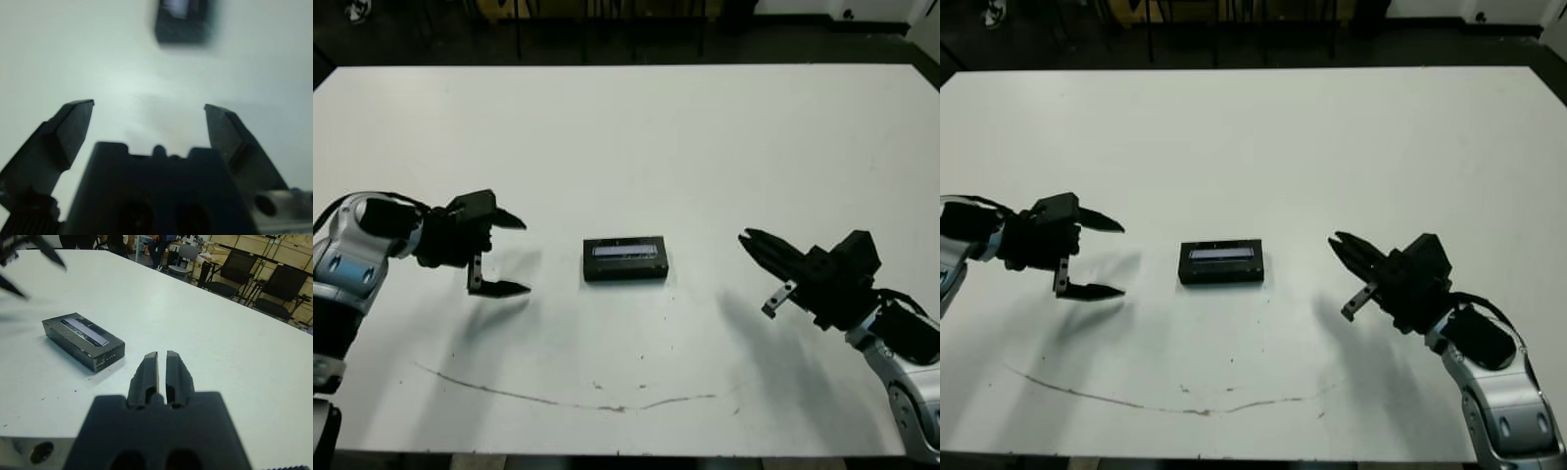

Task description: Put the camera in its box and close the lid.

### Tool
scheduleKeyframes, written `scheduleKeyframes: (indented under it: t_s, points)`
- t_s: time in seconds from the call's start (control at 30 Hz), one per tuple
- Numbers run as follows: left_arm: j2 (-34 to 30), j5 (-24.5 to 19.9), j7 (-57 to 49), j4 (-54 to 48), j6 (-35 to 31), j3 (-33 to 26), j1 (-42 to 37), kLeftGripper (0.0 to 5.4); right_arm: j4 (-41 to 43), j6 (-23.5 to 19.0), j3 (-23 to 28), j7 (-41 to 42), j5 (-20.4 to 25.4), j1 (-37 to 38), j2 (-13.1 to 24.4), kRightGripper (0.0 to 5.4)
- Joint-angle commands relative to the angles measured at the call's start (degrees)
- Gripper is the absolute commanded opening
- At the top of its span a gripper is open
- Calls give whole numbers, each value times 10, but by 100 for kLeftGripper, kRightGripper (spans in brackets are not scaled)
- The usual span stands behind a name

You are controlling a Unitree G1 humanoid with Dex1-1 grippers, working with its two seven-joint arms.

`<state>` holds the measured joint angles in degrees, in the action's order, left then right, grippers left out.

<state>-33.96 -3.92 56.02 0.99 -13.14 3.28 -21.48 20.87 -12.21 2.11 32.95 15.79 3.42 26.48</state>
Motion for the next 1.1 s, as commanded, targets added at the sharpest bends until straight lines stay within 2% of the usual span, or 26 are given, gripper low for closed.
scheduleKeyframes:
  t_s: [0.03, 0.13, 0.2, 0.37, 0.6, 0.8, 0.9, 1.1]
  points:
    - [101, -58, -113, -100, -43, -29, 64, 459, 17, -33, -2, -23, -9, 10, -2, 0]
    - [162, -88, -184, -177, -74, -20, 89, 400, 27, -48, -2, -42, -6, 13, -13, 0]
    - [212, -91, -243, -221, -92, 3, 104, 363, 25, -46, -1, -55, -3, 16, -26, 0]
    - [277, -50, -337, -233, -100, 72, 127, 265, 27, -44, 3, -92, -12, 23, -53, 0]
    - [300, 13, -405, -186, -156, 153, 128, 130, 34, -49, 1, -104, -14, 28, -55, 0]
    - [308, 52, -433, -124, -201, 179, 113, 14, 39, -61, 0, -105, -10, 29, -56, 0]
    - [303, 70, -436, -101, -223, 187, 106, 1, 42, -64, -1, -106, -12, 30, -55, 0]
    - [298, 66, -421, -75, -268, 184, 101, 1, 45, -72, 1, -103, -6, 29, -55, 0]
